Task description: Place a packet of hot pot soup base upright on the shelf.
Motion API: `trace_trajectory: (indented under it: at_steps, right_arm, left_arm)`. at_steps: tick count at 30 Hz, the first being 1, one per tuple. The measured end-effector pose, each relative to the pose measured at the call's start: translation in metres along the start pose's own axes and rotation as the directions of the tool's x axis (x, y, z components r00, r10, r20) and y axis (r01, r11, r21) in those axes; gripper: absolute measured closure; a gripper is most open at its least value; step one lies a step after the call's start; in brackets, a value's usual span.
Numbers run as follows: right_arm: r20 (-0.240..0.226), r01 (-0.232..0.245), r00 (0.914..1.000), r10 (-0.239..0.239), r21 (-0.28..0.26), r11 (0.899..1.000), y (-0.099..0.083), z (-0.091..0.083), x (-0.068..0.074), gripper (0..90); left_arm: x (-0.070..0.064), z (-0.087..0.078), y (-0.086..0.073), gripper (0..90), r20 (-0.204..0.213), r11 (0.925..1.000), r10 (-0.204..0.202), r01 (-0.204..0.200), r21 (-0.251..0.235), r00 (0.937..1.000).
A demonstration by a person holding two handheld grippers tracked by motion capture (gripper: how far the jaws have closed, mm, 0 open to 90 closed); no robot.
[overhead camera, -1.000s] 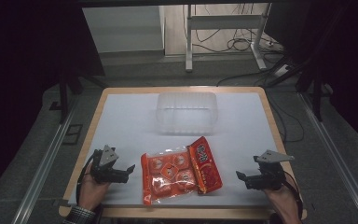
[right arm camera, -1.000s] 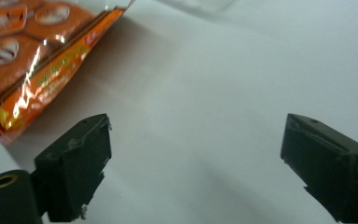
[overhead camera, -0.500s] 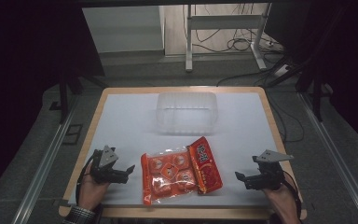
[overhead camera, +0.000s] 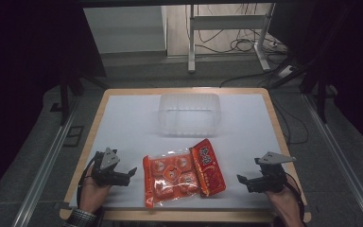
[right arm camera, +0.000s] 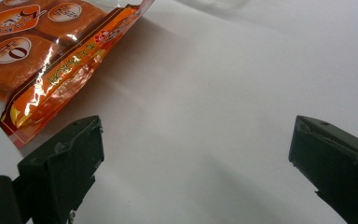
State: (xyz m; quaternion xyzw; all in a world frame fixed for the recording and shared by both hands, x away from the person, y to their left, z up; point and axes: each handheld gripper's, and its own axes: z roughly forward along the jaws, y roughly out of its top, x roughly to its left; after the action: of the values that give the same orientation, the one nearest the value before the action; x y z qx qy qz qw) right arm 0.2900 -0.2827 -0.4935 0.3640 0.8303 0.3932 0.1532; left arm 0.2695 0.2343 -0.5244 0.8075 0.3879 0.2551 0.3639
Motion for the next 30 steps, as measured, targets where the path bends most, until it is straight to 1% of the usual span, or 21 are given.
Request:
trace_trajectory:
  at_steps: [11,15,21,23,26,30]
  right_arm:
    - [-0.009,0.001,1.0,-0.001,-0.018,1.0,0.005,0.001,0.004,2.7]
    - [-0.03,-0.009,0.9995,0.008,-0.028,1.0,0.007,0.002,0.006,2.6]
    - [-0.051,0.001,0.9987,-0.003,-0.029,1.0,0.011,0.006,0.01,2.5]
    - [-0.053,0.004,0.9986,-0.005,-0.022,1.0,0.013,0.008,0.012,2.4]
    - [-0.055,0.007,0.9985,-0.008,-0.028,1.0,0.015,0.009,0.014,2.0]
    - [-0.057,0.006,0.9984,-0.008,-0.031,1.0,0.018,0.012,0.015,1.5]
  left_arm:
    - [0.0,0.001,0.0,0.5,0.002,1.0,0.007,-0.007,0.003,1.0]
    - [0.0,0.001,-0.001,0.5,0.001,0.9999,0.015,-0.015,0.006,0.9999]
    - [0.0,0.001,-0.001,0.5,0.001,0.9999,0.015,-0.015,0.002,0.9999]
    - [0.001,0.001,-0.001,0.5,0.011,0.9999,0.013,-0.013,0.002,0.9999]
    - [0.001,0.002,-0.001,0.5,0.02,1.0,0.008,-0.007,-0.004,0.9998]
    - [0.002,0.001,-0.002,0.4,0.043,0.9996,-0.007,0.008,-0.027,0.9991]
